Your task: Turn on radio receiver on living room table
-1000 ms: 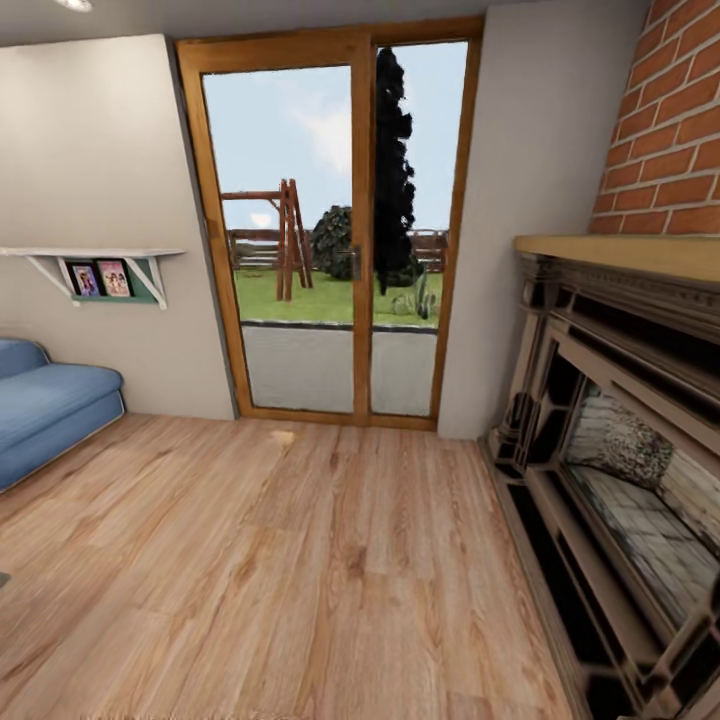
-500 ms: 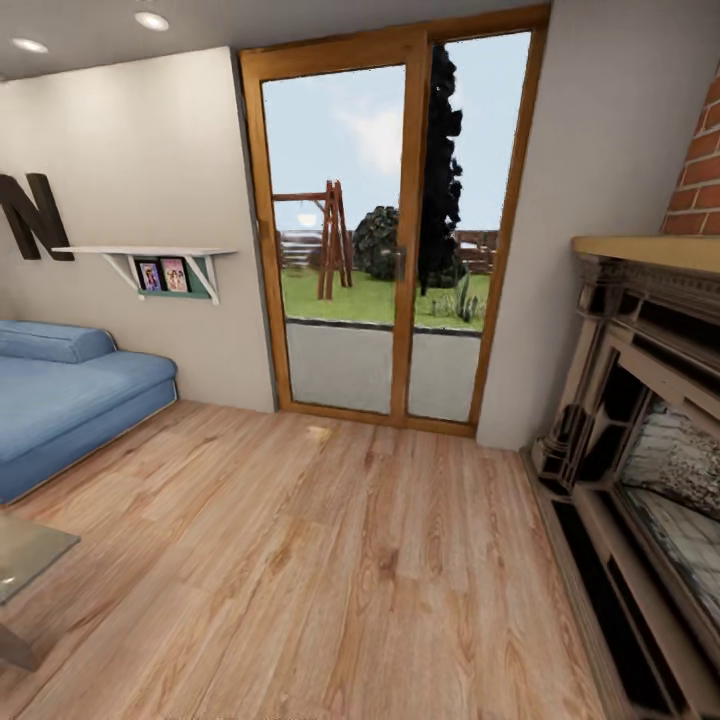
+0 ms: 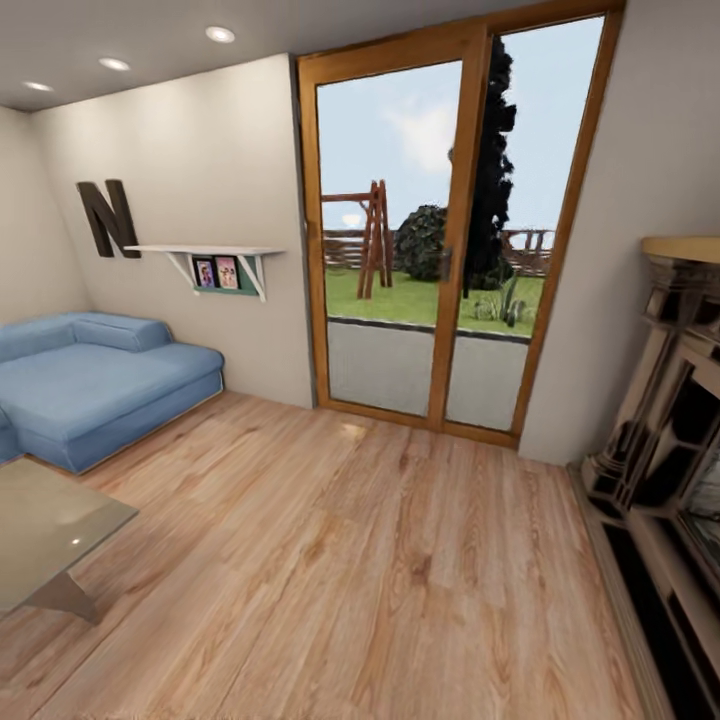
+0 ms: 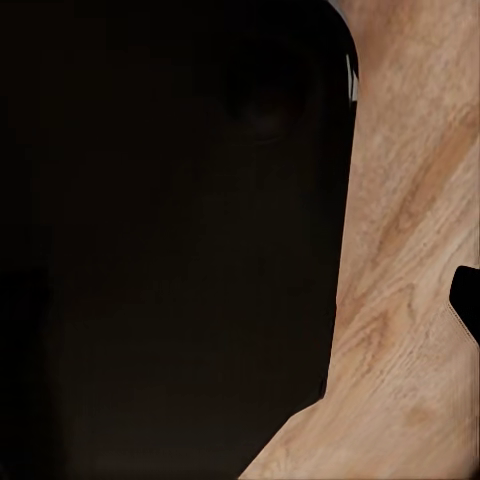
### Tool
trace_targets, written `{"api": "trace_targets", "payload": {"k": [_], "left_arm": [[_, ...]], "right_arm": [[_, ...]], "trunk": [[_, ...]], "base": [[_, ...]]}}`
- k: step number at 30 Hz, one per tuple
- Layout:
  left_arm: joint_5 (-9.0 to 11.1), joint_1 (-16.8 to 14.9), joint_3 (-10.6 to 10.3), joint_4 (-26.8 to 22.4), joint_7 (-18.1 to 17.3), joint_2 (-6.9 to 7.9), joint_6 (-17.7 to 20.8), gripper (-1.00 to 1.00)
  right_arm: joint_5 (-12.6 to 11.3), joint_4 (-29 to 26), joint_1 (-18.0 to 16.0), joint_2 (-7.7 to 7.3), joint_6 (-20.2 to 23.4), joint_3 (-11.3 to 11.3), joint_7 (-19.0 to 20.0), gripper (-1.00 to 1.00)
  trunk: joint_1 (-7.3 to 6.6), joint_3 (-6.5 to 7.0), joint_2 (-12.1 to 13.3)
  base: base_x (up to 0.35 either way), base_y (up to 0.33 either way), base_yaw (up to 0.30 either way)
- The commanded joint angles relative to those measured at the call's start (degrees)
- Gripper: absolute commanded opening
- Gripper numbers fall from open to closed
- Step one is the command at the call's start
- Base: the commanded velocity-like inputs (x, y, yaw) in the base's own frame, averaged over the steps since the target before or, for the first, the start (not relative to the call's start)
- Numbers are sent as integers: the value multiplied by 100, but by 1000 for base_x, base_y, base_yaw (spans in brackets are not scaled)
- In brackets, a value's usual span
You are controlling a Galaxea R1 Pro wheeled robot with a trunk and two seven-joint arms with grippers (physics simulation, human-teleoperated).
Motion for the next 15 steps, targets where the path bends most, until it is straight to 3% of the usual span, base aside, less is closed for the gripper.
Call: {"api": "trace_targets", "payload": {"k": [1, 15], "left_arm": [[0, 0, 0, 1, 0, 0, 0, 100], [-3, 1, 0, 0, 0, 0, 0, 100]], "right_arm": [[0, 0, -2, 0, 0, 0, 0, 100], [0, 0, 0, 1, 0, 0, 0, 100]], "trunk": [[0, 0, 0], [0, 0, 0]], "base": [[0, 0, 274], [0, 0, 274]]}}
